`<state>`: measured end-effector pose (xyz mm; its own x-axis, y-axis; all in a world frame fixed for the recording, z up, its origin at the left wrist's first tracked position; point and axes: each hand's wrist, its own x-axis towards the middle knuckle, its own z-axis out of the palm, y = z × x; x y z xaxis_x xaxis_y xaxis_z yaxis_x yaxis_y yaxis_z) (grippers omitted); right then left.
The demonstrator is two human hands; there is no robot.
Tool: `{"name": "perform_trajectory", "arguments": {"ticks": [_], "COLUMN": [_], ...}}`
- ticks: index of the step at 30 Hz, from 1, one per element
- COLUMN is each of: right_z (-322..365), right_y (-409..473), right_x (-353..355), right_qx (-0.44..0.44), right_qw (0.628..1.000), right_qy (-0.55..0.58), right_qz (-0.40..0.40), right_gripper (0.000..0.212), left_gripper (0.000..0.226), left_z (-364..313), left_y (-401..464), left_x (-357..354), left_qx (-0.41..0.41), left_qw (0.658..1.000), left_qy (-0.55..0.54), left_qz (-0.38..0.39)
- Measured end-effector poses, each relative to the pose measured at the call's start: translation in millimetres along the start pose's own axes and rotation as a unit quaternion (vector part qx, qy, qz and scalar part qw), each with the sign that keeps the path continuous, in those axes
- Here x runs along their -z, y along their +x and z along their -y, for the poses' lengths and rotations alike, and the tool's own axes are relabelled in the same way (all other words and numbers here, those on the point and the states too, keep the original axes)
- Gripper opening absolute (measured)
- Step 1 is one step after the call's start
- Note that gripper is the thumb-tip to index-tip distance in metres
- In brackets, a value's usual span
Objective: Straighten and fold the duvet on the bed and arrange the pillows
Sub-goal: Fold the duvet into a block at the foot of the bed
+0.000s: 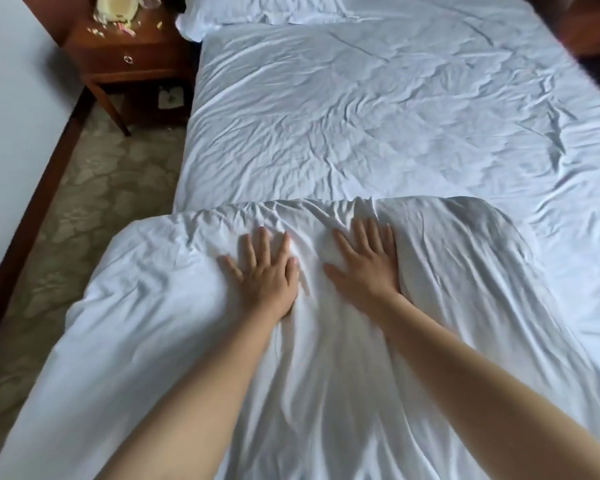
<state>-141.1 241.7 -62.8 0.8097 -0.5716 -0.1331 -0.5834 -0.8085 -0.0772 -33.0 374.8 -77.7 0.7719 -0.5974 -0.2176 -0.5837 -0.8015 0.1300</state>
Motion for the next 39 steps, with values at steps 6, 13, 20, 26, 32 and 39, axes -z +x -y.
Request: {"name": "perform_trajectory", "arguments": {"ticks": [6,13,20,26,32,39], "right_z": [7,-5,-17,-22,-58,-89], "right_y": [-10,-113,-211,-255,-250,-242], "right_x": [16,18,4,-26,19,16], "right_qx": [-0.003,0.049,0.042,0.01,0.02,-0.039], "right_qw": [0.984,0.995,0.997,0.986,0.996,0.998], "right_qy": [-0.025,-0.028,-0.035,-0.033,-0.082,-0.041], "right_qz": [0.178,0.087,0.06,0.166,0.041,0.006], "right_gripper": [0.078,0.067,0.079,0.076,0.068,0.07], "left_gripper": [0.052,0.052,0.053,0.057,0.047,0.051], "left_z": [-4,0,-19,-12,-31,-85], "left_y": [-25,-128,-211,-235,-232,-215], "left_x": [-1,0,-12,-37,-9,-6], "left_qx": [-0.011,-0.034,-0.046,-0.059,-0.036,-0.068], "left_qw": [0.998,0.997,0.996,0.991,0.997,0.996], "left_qy": [0.019,-0.021,-0.038,0.041,0.011,-0.036], "left_qz": [0.052,0.061,0.064,0.117,0.071,0.042]}}
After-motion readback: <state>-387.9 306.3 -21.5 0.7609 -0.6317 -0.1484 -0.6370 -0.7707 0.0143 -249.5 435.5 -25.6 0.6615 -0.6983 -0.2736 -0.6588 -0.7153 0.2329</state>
